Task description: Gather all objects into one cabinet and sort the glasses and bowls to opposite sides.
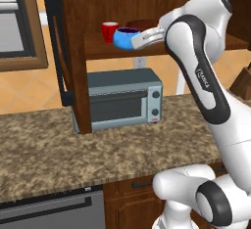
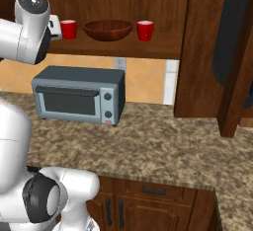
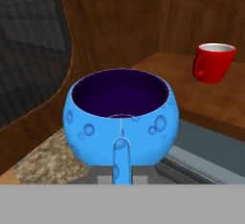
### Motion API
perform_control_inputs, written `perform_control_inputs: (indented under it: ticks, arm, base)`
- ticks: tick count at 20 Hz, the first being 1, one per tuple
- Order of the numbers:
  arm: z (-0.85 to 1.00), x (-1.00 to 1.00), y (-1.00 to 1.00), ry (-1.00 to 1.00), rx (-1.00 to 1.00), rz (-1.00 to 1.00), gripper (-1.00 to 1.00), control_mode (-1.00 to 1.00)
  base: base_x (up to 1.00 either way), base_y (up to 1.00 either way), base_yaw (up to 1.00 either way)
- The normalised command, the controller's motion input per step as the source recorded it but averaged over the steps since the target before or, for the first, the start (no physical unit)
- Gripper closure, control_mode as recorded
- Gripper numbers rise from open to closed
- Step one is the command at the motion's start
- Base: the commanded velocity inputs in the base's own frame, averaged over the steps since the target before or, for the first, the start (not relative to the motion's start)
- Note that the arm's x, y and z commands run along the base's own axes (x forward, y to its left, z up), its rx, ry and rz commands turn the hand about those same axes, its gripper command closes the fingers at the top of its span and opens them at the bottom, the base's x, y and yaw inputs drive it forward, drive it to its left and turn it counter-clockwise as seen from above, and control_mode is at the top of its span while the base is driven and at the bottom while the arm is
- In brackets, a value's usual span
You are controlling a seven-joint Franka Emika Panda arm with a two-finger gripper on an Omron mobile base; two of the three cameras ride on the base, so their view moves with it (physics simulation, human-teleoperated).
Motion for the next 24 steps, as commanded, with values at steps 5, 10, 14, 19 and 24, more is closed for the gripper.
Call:
perform_control_inputs:
  ticks: [5, 10, 14, 19, 24]
  arm:
    - [-0.3, 0.51, 0.22, 0.01, 0.0, -0.02, 1.0, -1.0]
    - [-0.13, 0.47, 0.31, 0.0, 0.0, -0.04, 1.0, -1.0]
    - [-0.06, 0.53, 0.27, 0.0, 0.0, -0.06, 1.0, -1.0]
    - [-0.19, 0.58, 0.23, 0.03, 0.0, -0.06, 1.0, -1.0]
    - [-0.24, 0.5, 0.01, 0.09, 0.0, -0.03, 1.0, -1.0]
  base:
    - [0.0, 0.0, 0.0]
    - [0.0, 0.0, 0.0]
    - [0.0, 0.0, 0.0]
    - [0.0, 0.0, 0.0]
    - [0.0, 0.0, 0.0]
